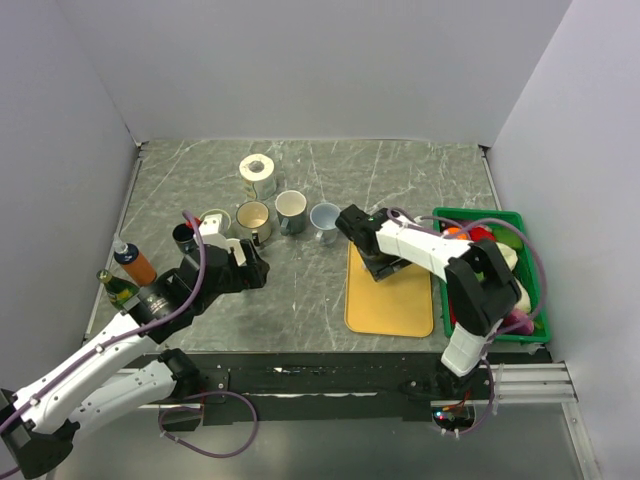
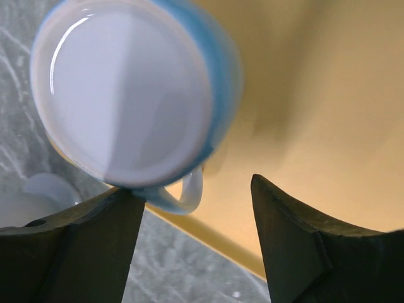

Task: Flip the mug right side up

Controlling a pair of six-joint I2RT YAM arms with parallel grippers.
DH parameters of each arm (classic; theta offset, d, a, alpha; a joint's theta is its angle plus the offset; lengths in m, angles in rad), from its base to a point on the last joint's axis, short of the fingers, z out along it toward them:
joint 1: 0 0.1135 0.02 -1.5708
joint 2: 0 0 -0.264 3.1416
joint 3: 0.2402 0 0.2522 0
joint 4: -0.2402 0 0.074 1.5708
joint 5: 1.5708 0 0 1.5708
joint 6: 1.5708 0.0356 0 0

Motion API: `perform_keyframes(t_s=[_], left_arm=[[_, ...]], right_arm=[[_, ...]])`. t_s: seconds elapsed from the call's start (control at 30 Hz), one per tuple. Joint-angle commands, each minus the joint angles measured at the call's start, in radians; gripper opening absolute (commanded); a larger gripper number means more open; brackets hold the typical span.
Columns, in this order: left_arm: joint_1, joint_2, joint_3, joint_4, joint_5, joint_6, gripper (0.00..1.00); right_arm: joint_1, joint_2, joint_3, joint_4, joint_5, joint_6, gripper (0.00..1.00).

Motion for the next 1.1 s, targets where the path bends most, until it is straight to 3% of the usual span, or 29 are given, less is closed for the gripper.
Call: perform_keyframes(t_s=[0.0, 0.13, 0.2, 0.37, 0.63, 0.77, 0.8, 1.07], left_arm=[[0.005, -0.026, -0.007, 0.042, 0.041, -0.003, 0.96], [0.005, -0.067, -0.015, 0.04, 0.039, 0.0, 0.96], [0.003, -0.081, -0.016, 0.034, 0.033, 0.006, 0.96], [0.005, -0.103, -0.016, 0.051, 0.033, 0.027, 0.96], [0.003, -0.097, -0.051, 0.158, 0.111, 0.067, 0.96], [0.003, -0.055, -0.042, 0.152, 0.125, 0.075, 0.96], [0.003, -0.054, -0.045, 0.154, 0.122, 0.075, 0.96], [0.005, -0.092, -0.048, 0.149, 0.076, 0.078, 0.96]], right_arm=[[-0.005, -0.116, -0.039, -0.015, 0.053, -0.084, 0.71], [-0.006, -0.165, -0.049, 0.009, 0.088, -0.236, 0.64], [-0.006, -0.177, -0.043, 0.054, 0.087, -0.405, 0.59], [-0.008, -0.205, -0.074, 0.166, 0.062, -0.629, 0.61], [-0.005, -0.111, 0.0, 0.086, 0.097, -0.577, 0.66], [-0.006, -0.093, 0.01, 0.106, 0.103, -0.572, 0.57], [-0.006, -0.085, 0.015, 0.106, 0.105, -0.574, 0.49], [-0.006, -0.05, 0.023, 0.104, 0.085, -0.58, 0.41]])
